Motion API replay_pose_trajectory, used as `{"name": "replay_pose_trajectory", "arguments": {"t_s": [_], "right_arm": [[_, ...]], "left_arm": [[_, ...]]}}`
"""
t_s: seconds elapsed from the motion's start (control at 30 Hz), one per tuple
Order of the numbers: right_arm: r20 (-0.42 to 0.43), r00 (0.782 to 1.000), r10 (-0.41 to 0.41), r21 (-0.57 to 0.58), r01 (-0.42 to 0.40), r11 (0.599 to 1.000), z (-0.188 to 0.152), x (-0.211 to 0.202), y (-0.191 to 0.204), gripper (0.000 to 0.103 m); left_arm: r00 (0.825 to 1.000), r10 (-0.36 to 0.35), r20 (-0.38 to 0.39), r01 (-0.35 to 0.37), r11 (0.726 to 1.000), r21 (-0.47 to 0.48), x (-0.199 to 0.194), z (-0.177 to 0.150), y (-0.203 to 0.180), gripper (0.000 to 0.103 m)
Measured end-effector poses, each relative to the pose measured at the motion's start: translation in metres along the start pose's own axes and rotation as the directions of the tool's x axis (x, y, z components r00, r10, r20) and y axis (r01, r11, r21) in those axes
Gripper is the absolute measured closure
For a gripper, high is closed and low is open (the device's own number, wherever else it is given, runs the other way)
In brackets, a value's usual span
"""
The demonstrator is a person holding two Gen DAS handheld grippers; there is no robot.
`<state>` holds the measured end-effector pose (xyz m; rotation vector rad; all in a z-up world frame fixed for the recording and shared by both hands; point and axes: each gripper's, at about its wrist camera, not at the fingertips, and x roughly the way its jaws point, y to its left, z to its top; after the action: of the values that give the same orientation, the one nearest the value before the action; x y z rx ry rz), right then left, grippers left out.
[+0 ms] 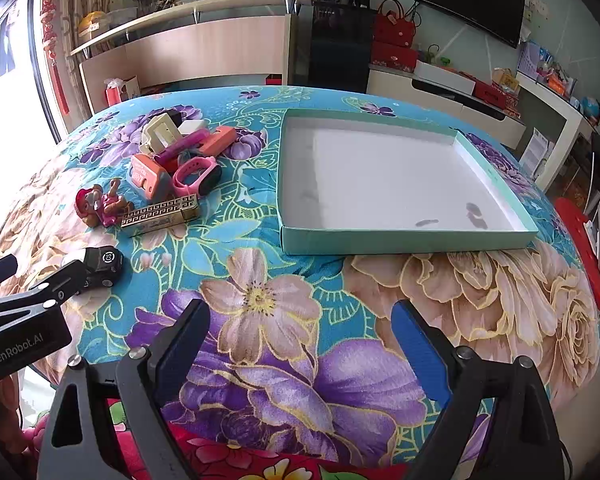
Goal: Organize rigid objects
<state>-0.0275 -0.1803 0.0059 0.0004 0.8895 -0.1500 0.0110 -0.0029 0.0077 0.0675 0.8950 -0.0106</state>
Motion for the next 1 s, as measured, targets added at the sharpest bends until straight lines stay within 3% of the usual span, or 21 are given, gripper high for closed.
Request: {"name": "replay_pose_trajectory", "arguments": {"t_s": [1.0], "right_arm": [[-0.019, 1.000, -0.007, 0.021, 0.007, 1.000, 0.0007, 0.0034, -0.0036, 0.011]], "left_arm": [[1.000, 0.004, -0.028, -0.004, 1.000, 0.012, 0.0060, -0.0039, -0.0021, 0.000]]}}
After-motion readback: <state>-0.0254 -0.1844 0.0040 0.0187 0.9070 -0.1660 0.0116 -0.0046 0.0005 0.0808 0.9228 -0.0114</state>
